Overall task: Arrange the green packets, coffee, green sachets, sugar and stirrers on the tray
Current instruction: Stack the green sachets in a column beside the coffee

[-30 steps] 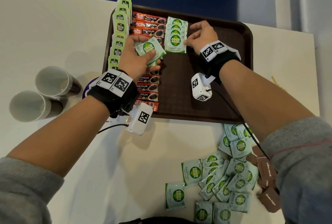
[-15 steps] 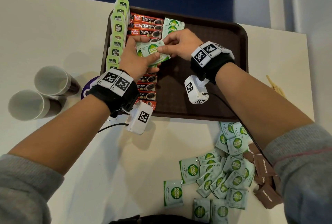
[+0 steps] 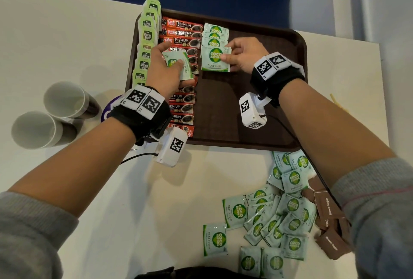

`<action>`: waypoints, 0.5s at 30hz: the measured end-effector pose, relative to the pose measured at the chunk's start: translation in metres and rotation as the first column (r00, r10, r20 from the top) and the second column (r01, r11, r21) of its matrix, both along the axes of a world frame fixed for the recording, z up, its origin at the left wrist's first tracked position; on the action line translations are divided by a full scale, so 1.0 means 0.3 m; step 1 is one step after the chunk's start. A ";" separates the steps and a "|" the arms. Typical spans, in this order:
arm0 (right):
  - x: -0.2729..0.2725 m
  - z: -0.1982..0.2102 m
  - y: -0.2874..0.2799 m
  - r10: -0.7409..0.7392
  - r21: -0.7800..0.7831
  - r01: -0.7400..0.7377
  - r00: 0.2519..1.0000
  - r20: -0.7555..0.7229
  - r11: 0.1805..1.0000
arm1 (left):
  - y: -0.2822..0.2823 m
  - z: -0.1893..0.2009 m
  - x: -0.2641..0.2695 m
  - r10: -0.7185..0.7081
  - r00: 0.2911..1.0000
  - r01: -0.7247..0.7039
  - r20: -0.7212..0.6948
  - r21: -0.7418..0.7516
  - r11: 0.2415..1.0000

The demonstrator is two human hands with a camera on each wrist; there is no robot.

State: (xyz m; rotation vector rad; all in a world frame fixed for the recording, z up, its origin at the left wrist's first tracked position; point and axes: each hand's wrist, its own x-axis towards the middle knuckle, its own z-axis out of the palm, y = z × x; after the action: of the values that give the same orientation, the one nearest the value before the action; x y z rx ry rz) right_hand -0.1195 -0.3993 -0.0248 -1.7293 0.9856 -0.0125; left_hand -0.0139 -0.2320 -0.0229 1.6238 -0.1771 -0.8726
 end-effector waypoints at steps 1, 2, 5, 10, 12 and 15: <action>-0.004 -0.008 -0.001 -0.008 -0.021 0.008 1.000 -0.023 1.000 | 0.000 0.000 0.001 0.003 1.000 -0.003 0.001 0.003 1.000; -0.008 -0.017 -0.004 -0.020 -0.038 0.018 0.999 -0.047 0.999 | 0.000 0.000 0.000 0.006 1.000 -0.006 0.002 0.004 1.000; -0.018 -0.031 -0.002 -0.071 -0.008 0.071 0.995 -0.070 0.997 | 0.000 0.000 -0.002 0.005 1.000 -0.005 -0.009 -0.007 1.000; -0.014 -0.036 0.002 -0.103 -0.024 0.101 0.991 -0.083 0.995 | 0.003 0.001 -0.007 -0.005 1.000 0.005 -0.010 -0.012 1.000; -0.007 -0.037 0.000 -0.108 -0.054 0.104 0.990 -0.093 0.993 | 0.006 0.000 -0.006 -0.014 1.000 0.014 -0.002 -0.008 1.000; 0.005 -0.039 -0.001 -0.129 -0.076 0.122 0.987 -0.095 0.990 | 0.008 0.001 -0.003 -0.017 1.000 0.017 -0.008 -0.008 1.000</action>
State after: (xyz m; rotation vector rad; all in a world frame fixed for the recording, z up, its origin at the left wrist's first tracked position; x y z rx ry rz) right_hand -0.1180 -0.3998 -0.0364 -1.7426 1.1793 -0.0438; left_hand -0.0149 -0.2296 -0.0227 1.6132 -0.1891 -0.8900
